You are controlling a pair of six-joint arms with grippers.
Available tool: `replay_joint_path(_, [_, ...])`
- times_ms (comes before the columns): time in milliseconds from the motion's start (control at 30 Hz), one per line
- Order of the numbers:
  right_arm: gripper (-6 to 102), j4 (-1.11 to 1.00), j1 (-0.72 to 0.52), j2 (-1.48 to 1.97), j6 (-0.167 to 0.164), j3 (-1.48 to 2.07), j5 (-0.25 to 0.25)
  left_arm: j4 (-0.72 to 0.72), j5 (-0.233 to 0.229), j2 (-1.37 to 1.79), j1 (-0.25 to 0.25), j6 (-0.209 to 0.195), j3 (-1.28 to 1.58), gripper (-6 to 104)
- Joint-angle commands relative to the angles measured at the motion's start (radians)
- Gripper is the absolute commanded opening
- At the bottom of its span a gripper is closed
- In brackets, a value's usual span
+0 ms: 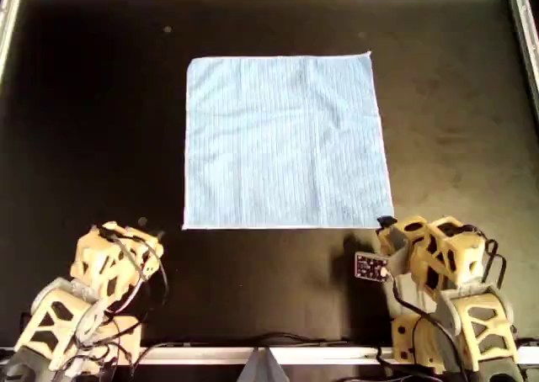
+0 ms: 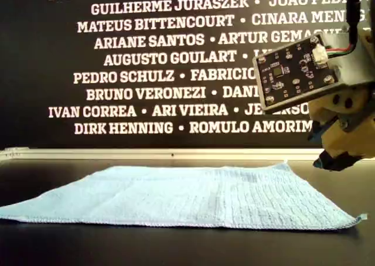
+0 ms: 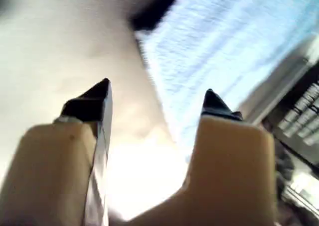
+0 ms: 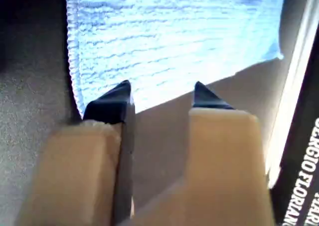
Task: Fold a cloth
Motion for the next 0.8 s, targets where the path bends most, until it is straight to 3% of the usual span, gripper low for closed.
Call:
replay_joint_path(0, [55,-0.049,0.003,0.035,0.002,-0.035,-0.006,-0.038,-0.005,0.014,-0.038,-0.003,-0.012,65])
replay_joint_path(133, [57,-0.048,0.002,0.038,-0.029,-0.046,-0.003,-0.052,0.011,0.014,-0.046,-0.003,-0.012,65])
replay_joint_path(167, [57,-0.046,0.005,0.038,-0.061,-0.046,-0.003,-0.057,0.011,0.014,-0.044,0.008,-0.012,65])
replay_joint_path(267, [57,-0.048,0.005,0.034,-0.216,-0.044,-0.005,-0.054,0.011,0.011,-0.044,0.012,-0.012,65])
replay_joint_path(333, [57,-0.049,0.003,0.028,-0.273,-0.026,-0.005,-0.061,0.011,0.012,-0.044,0.012,-0.012,65])
replay_joint_path(500, [57,-0.049,0.003,0.025,-0.278,-0.032,-0.003,-0.147,-0.005,0.009,-0.038,0.014,-0.012,65])
replay_joint_path(600, [57,-0.049,-0.003,0.023,-0.278,-0.023,0.000,-0.199,0.009,-0.018,-0.043,0.012,-0.012,65])
replay_joint_path(767, [59,-0.049,-0.032,0.012,-0.282,-0.021,0.084,-0.207,0.009,-0.241,-0.044,0.012,-0.035,65])
